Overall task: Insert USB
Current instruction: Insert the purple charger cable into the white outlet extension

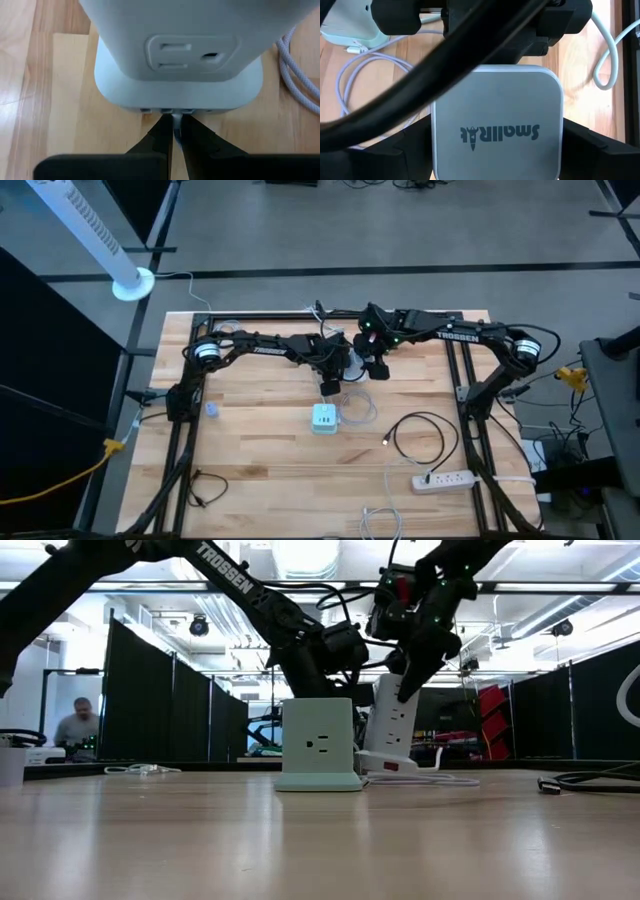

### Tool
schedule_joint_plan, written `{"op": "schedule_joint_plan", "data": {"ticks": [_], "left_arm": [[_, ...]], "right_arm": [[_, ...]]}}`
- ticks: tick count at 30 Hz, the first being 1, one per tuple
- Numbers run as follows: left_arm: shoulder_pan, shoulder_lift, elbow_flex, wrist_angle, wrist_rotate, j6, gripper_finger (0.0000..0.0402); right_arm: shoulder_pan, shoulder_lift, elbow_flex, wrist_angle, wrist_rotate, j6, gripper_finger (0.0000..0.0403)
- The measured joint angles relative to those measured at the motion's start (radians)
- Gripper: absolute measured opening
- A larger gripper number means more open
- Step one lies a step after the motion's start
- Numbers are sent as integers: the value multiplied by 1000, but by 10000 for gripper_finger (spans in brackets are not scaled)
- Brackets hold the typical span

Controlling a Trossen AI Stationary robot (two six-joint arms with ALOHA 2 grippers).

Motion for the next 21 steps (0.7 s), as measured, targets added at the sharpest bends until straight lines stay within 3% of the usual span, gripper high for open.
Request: {"op": "schedule_joint_plan", "data": {"ticks": [8,21], "left_arm": [[0,0,0,3,0,1,15],[-7,-4,-2,53,53,-11,15]], "right_arm": [[0,-22,11,-106,56,1,295],[15,-6,7,-27,38,19,295]]}}
